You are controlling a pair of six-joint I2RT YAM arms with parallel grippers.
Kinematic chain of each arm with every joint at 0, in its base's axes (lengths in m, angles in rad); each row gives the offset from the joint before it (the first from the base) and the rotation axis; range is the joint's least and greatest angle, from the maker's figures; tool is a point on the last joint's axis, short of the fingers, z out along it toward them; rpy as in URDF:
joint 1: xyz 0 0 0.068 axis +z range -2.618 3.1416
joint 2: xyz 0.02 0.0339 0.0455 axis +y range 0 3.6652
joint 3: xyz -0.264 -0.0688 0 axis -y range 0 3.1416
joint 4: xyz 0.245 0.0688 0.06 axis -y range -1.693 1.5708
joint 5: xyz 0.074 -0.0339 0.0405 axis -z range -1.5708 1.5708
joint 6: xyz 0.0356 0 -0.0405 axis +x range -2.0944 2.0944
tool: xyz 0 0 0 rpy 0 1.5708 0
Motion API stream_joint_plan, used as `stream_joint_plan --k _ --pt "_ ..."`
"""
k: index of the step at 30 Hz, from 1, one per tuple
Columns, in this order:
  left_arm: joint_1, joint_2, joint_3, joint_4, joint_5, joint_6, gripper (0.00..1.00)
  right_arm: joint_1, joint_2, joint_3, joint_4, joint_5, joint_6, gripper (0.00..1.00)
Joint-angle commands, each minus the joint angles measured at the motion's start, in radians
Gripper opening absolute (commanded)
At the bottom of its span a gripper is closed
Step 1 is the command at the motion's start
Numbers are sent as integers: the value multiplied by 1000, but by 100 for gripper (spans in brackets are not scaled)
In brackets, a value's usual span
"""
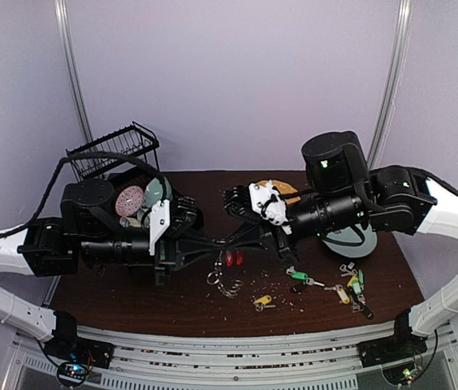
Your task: Put the keys on the keyring
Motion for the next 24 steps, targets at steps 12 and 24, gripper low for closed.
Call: stream_joint_plan --k 12,24 --pt "-13 1 23 47 -18 13 0 21 29 69 -34 12 11 0" --pt "-42 -205 -232 351 131 346 0 -71 -172 -158 239 -278 83 32"
